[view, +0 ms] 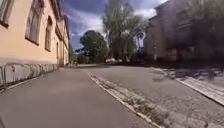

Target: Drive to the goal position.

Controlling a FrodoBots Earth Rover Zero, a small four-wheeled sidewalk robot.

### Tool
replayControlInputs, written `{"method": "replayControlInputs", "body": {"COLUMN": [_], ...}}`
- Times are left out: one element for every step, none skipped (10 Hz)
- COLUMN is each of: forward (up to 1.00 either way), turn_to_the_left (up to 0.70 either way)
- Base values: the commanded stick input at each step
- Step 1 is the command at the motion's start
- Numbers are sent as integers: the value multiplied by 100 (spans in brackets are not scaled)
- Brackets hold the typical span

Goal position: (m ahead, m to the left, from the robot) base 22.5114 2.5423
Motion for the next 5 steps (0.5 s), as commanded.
{"method": "replayControlInputs", "body": {"forward": [70,70,70,70,70], "turn_to_the_left": [5,5,5,5,5]}}
